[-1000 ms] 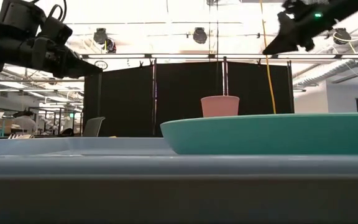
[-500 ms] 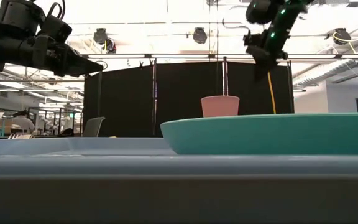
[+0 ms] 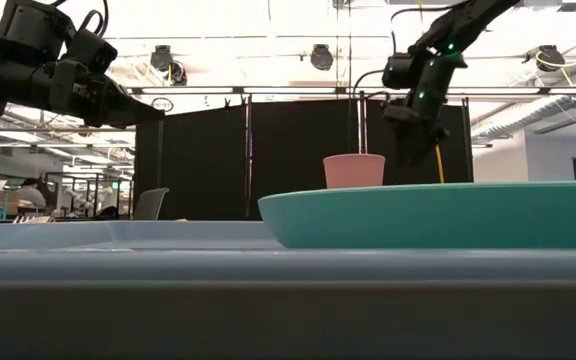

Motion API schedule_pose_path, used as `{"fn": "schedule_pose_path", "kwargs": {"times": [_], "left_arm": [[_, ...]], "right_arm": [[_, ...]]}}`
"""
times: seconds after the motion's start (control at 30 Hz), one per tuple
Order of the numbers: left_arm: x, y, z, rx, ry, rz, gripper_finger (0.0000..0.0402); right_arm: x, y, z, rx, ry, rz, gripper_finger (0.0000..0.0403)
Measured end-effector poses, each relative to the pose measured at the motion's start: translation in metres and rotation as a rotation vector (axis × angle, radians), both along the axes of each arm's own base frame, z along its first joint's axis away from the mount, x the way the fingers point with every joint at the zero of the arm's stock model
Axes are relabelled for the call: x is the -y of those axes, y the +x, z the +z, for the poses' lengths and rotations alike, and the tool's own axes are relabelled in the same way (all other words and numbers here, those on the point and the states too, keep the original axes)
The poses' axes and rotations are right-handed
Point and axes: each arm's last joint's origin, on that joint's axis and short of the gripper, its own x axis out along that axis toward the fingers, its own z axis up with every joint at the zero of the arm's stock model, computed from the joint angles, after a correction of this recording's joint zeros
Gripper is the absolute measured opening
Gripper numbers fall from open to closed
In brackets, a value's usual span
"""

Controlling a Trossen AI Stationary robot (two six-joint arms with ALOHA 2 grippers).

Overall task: Set up tray
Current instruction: Put the blue bowl on top of the light blue plate on the blue tray

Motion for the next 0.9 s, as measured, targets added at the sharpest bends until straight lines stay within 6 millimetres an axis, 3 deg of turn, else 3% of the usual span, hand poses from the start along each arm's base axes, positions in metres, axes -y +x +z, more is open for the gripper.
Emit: {"fn": "schedule_pose_path", "kwargs": {"times": [0.43, 0.9], "left_arm": [[0.000, 0.000, 0.000, 0.000, 0.000, 0.000, 0.0003], [0.000, 0.000, 0.000, 0.000, 0.001, 0.000, 0.0023]], "right_arm": [[0.012, 0.016, -0.043, -0.103, 0.102, 0.058, 0.0252], [0.019, 0.029, -0.084, -0.192, 0.169, 0.144, 0.0251]]}}
